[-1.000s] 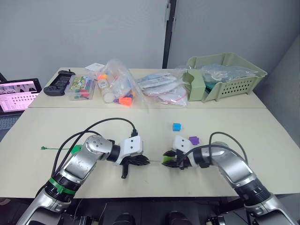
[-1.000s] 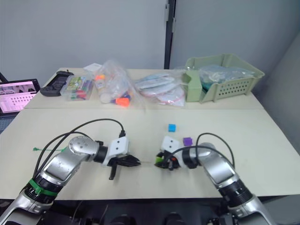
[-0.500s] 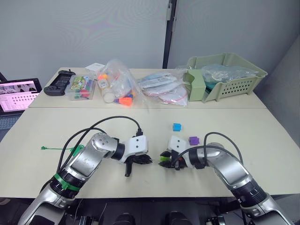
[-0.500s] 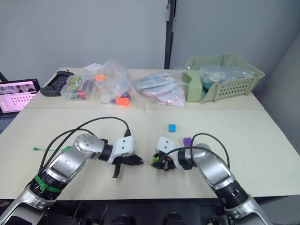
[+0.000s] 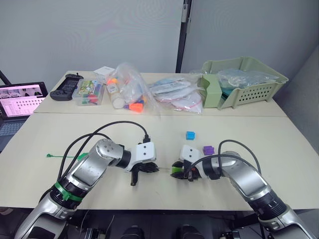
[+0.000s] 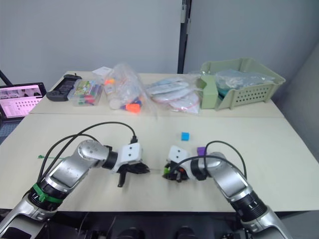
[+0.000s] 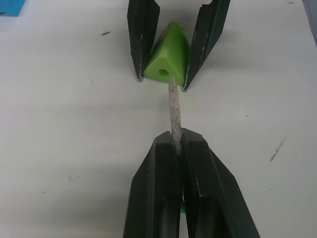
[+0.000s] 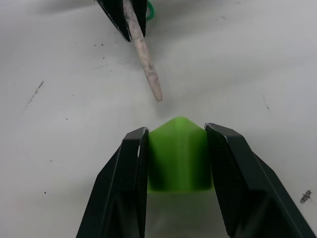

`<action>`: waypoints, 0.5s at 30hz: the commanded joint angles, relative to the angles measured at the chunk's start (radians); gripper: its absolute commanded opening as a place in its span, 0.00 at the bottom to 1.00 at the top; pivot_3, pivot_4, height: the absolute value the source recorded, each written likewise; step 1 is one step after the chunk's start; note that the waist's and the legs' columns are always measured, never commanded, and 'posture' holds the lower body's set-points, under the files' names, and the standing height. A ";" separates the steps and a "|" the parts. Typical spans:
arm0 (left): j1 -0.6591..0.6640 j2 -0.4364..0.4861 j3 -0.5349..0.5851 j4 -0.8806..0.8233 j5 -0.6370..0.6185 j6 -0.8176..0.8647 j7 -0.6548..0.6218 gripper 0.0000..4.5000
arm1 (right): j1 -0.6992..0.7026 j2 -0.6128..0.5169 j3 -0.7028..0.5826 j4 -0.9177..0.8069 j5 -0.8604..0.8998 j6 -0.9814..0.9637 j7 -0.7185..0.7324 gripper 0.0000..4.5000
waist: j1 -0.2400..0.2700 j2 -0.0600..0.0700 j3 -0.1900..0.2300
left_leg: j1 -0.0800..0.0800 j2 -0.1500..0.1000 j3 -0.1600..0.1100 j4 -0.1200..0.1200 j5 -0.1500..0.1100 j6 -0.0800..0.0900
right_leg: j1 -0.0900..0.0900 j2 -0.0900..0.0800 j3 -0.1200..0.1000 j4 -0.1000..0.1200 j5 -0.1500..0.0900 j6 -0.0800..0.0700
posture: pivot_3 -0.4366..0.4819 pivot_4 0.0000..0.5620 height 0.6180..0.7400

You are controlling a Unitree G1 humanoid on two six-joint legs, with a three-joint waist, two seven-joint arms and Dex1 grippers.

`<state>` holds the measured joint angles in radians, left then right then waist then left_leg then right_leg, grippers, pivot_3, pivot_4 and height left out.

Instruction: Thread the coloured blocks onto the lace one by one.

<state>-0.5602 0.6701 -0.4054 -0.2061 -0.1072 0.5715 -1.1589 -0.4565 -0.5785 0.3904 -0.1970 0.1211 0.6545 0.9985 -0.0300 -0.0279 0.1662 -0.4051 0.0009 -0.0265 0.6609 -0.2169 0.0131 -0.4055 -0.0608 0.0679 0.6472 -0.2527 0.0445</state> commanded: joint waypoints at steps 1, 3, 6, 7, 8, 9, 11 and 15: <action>-0.019 -0.010 -0.010 -0.042 0.008 0.008 0.013 0.00 | 0.019 -0.005 0.051 -0.014 0.005 0.035 0.024 0.28 | 0.000 0.000 0.000 | 0.000 0.000 0.000 0.000 0.000 0.000 | 0.000 0.000 0.000 0.000 0.000 0.000 | 0.48 0.27 1.00; -0.018 -0.013 -0.019 -0.039 0.015 0.004 0.016 0.00 | 0.020 -0.002 0.053 -0.017 0.004 0.039 0.021 0.28 | 0.001 0.000 0.000 | 0.000 0.000 0.000 0.000 0.000 0.000 | 0.000 0.000 0.000 0.000 0.000 0.000 | 0.48 0.27 1.00; -0.017 -0.016 -0.021 -0.036 0.012 0.003 0.017 0.00 | 0.019 0.002 0.056 -0.021 0.004 0.045 0.018 0.28 | 0.004 0.000 0.000 | 0.000 0.000 0.000 0.000 0.000 0.000 | 0.000 0.000 0.000 0.000 0.000 0.000 | 0.48 0.27 1.00; -0.019 -0.019 -0.022 -0.031 0.013 0.002 0.019 0.00 | 0.019 0.003 0.056 -0.023 0.004 0.048 0.017 0.28 | 0.005 0.000 0.000 | 0.000 0.000 0.000 0.000 0.000 0.000 | 0.000 0.000 0.000 0.000 0.000 0.000 | 0.48 0.27 1.00; -0.020 -0.021 -0.023 -0.027 0.014 0.000 0.021 0.00 | 0.019 0.004 0.057 -0.025 0.003 0.051 0.016 0.28 | 0.006 0.000 0.000 | 0.000 0.000 0.000 0.000 0.000 0.000 | 0.000 0.000 0.000 0.000 0.000 0.000 | 0.48 0.27 1.00; -0.022 -0.024 -0.025 -0.024 0.015 -0.001 0.021 0.00 | 0.020 0.004 0.057 -0.028 0.003 0.053 0.016 0.28 | 0.006 0.000 0.000 | 0.000 0.000 0.000 0.000 0.000 0.000 | 0.000 0.000 0.000 0.000 0.000 0.000 | 0.48 0.27 1.00; -0.027 -0.032 -0.030 -0.020 0.016 -0.002 0.022 0.00 | 0.021 0.005 0.059 -0.033 0.004 0.060 0.015 0.28 | 0.007 0.000 0.000 | 0.000 0.000 0.000 0.000 0.000 0.000 | 0.000 0.000 0.000 0.000 0.000 0.000 | 0.48 0.27 1.00; -0.041 -0.059 -0.045 -0.006 0.024 -0.008 0.026 0.00 | 0.021 0.006 0.060 -0.043 0.005 0.071 0.012 0.28 | 0.008 0.000 0.000 | 0.000 0.000 0.000 0.000 0.000 0.000 | 0.000 0.000 0.000 0.000 0.000 0.000 | 0.48 0.27 1.00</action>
<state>-0.5827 0.6174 -0.4531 -0.2020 -0.0910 0.5731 -1.1420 -0.4570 -0.5764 0.3916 -0.2244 0.1194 0.7053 0.9927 -0.0216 -0.0279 0.1662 -0.4051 0.0009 -0.0261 0.6609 -0.2169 0.0131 -0.4055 -0.0608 0.0679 0.6472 -0.2527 0.0445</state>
